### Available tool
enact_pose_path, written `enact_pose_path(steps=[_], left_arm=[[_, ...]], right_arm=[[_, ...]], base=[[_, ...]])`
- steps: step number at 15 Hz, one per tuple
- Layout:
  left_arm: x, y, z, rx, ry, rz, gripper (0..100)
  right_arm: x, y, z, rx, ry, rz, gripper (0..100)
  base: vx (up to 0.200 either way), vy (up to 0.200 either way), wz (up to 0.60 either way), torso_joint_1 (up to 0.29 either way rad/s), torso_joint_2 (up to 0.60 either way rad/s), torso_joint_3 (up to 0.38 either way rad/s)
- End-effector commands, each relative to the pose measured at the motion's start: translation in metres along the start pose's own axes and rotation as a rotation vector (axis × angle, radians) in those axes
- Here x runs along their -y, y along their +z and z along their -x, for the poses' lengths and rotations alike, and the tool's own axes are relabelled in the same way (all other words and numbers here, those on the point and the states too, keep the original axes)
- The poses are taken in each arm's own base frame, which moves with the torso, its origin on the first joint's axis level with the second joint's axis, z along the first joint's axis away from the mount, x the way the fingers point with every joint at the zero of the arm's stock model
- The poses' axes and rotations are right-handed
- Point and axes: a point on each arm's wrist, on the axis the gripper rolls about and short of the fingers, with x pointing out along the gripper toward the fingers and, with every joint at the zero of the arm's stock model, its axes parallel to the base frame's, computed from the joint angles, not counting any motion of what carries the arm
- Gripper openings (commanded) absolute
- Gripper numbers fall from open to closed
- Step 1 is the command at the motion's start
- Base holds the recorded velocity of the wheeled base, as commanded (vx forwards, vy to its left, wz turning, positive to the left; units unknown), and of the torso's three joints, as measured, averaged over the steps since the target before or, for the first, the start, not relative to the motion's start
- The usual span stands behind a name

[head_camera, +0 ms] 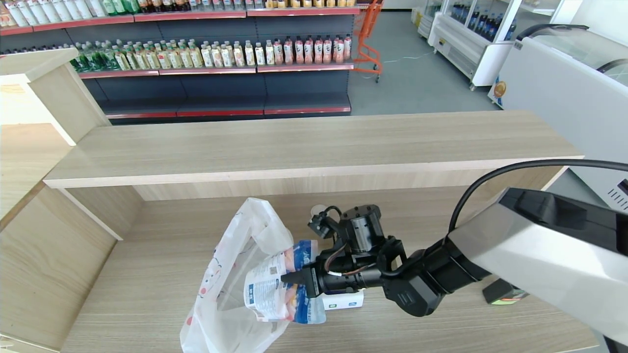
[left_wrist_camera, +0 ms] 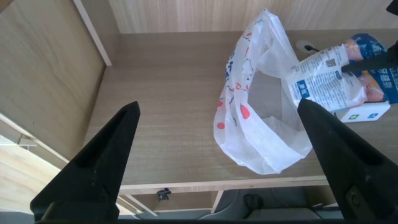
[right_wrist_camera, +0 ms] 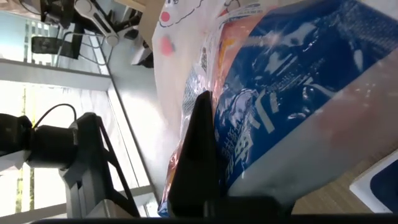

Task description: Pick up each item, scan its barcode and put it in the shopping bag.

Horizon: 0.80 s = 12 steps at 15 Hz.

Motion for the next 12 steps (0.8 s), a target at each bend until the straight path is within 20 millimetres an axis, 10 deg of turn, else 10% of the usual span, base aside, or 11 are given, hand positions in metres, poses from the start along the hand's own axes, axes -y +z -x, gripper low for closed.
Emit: enact_pose_path(steps=[1, 12], left_arm=[[0.000, 0.000, 0.000, 0.001, 0.000, 0.000, 100], [0.000, 0.000, 0.000, 0.001, 0.000, 0.000, 100]], right_arm=[[0.001, 0.000, -0.003, 0.000, 0.001, 0.001, 0], [0.006, -0.014, -0.031, -0.012, -0.065, 0.085, 0]], base=[[0.000, 0.000, 0.00, 0.000, 0.00, 0.000], [0.000, 0.000, 0.00, 0.000, 0.00, 0.000]])
